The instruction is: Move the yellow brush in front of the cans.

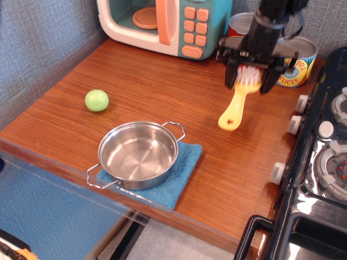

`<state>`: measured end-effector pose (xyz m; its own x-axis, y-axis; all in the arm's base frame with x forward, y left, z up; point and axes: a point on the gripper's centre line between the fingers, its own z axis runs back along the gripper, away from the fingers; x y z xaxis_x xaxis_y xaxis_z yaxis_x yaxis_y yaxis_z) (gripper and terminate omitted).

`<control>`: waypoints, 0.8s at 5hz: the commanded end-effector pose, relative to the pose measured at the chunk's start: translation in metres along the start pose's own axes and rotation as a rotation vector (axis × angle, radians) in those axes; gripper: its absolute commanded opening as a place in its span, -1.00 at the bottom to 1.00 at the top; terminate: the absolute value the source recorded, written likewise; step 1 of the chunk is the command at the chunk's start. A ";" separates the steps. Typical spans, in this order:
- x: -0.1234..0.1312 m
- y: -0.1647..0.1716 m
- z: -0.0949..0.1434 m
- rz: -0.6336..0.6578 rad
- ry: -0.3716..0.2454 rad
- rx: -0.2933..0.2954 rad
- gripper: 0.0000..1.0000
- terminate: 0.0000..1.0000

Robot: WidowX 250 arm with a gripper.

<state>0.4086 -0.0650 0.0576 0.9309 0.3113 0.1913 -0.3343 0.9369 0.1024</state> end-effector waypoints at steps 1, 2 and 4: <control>0.002 0.018 -0.015 0.060 0.003 -0.022 -1.00 -1.00; 0.002 0.016 -0.014 0.038 0.023 -0.040 1.00 -1.00; 0.010 0.018 0.026 0.006 -0.034 -0.121 1.00 -1.00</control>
<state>0.4086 -0.0588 0.0572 0.9416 0.2965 0.1599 -0.3013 0.9535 0.0063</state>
